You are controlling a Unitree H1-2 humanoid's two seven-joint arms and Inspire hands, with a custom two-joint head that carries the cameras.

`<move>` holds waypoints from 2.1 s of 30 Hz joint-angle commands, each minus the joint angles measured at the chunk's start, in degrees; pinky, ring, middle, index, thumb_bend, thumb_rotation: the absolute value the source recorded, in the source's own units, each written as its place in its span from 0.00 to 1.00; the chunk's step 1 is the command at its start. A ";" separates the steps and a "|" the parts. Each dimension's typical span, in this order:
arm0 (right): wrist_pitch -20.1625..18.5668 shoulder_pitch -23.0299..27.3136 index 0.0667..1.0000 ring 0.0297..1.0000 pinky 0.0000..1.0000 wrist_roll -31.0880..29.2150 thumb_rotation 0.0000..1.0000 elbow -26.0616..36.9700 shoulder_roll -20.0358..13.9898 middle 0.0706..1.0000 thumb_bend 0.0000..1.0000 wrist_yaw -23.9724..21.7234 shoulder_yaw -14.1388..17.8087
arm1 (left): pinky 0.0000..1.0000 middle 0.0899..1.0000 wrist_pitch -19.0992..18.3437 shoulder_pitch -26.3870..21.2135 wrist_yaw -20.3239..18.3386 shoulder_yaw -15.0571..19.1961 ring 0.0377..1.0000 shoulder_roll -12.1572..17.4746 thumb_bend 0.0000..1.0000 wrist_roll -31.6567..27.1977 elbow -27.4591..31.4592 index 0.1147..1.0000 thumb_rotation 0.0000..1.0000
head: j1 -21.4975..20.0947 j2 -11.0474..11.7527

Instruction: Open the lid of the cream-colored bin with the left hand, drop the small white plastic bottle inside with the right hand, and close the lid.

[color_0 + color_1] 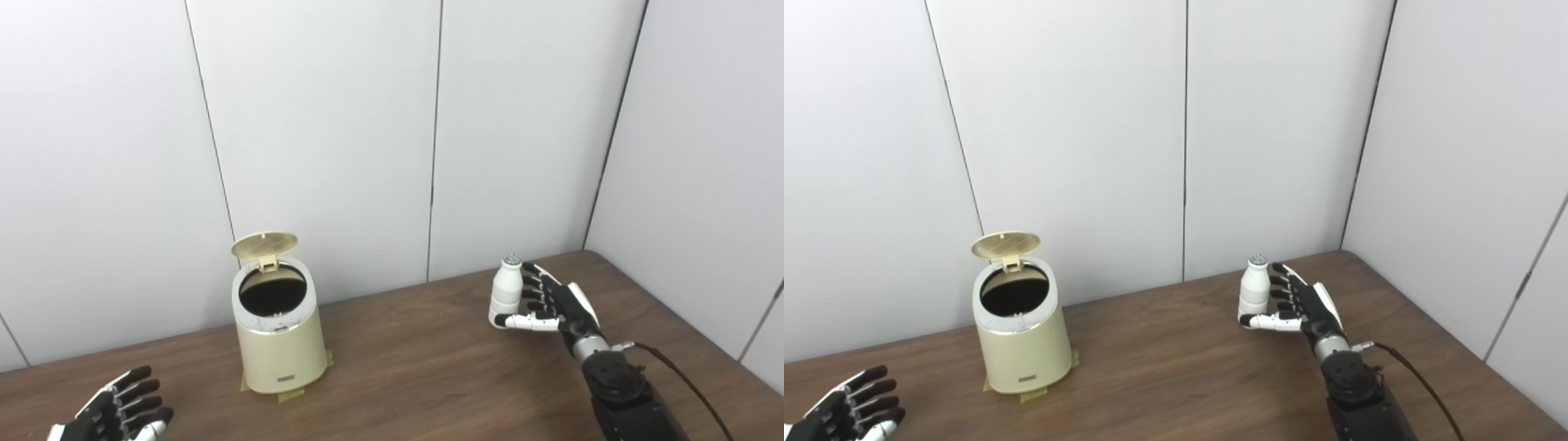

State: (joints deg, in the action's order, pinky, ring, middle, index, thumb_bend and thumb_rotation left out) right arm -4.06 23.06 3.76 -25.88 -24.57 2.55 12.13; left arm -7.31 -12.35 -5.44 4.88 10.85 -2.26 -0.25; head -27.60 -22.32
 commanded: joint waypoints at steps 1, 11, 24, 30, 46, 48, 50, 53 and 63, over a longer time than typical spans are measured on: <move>2.40 3.00 0.88 0.82 0.78 0.05 0.14 1.24 -1.24 0.85 0.83 0.78 0.04 | 0.71 0.75 0.79 -1.56 0.05 -0.09 0.73 0.82 0.48 0.38 2.86 0.80 0.00 | 0.04 -0.04; 1.75 3.82 0.87 0.80 0.75 0.05 0.15 1.16 -1.36 0.84 0.85 0.33 -0.92 | 0.60 0.78 0.09 -1.84 0.53 -0.88 0.74 1.05 0.48 2.66 3.23 0.80 0.00 | 0.27 -0.18; 8.39 6.02 0.58 0.40 0.38 2.26 0.00 -4.55 0.51 0.48 0.54 8.63 -0.48 | 0.63 0.79 -0.92 -1.87 0.48 -0.64 0.75 0.80 0.47 2.20 3.71 0.81 0.00 | 0.40 -0.75; 10.80 6.71 0.51 0.35 0.32 3.65 0.00 -7.65 0.88 0.45 0.51 11.57 -1.39 | 0.63 0.78 -0.61 -1.80 0.37 -0.58 0.75 0.69 0.46 1.81 3.52 0.82 0.00 | 0.45 -0.93; 9.88 5.25 0.53 0.35 0.32 7.83 0.00 2.97 2.39 0.44 0.51 14.23 -3.23 | 0.61 0.78 0.24 -1.74 0.41 -1.00 0.74 0.67 0.47 2.46 3.24 0.81 0.00 | 2.00 -0.91; 9.35 5.32 0.52 0.36 0.32 8.92 0.00 5.51 2.66 0.44 0.51 14.09 -3.76 | 0.60 0.78 0.34 -1.78 0.60 -1.18 0.74 0.66 0.47 2.92 3.12 0.81 0.00 | 2.40 -0.85; 9.66 5.67 0.51 0.36 0.33 8.80 0.00 8.41 3.07 0.44 0.51 12.77 -4.34 | 0.61 0.79 0.54 -1.83 0.52 -1.23 0.75 0.54 0.47 2.64 2.92 0.81 0.00 | 2.80 -0.74; 6.87 6.64 0.49 0.38 0.35 8.77 0.00 14.21 3.99 0.45 0.51 9.89 -6.00 | 0.62 0.79 1.32 -1.96 0.41 -1.37 0.75 0.42 0.47 2.43 2.31 0.81 0.00 | 3.67 -0.59; 0.98 11.09 0.51 0.37 0.31 13.06 0.00 23.51 5.95 0.44 0.51 3.68 -12.01 | 0.56 0.76 6.90 -2.55 0.85 -2.70 0.69 -0.33 0.52 3.42 -2.27 0.80 0.00 | 11.01 -0.07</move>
State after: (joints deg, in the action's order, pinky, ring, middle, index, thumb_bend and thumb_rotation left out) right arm -4.23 31.22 16.23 -3.98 -18.21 6.53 0.04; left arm -3.09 -12.45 -5.13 2.26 10.49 1.04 -2.90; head -17.77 -22.41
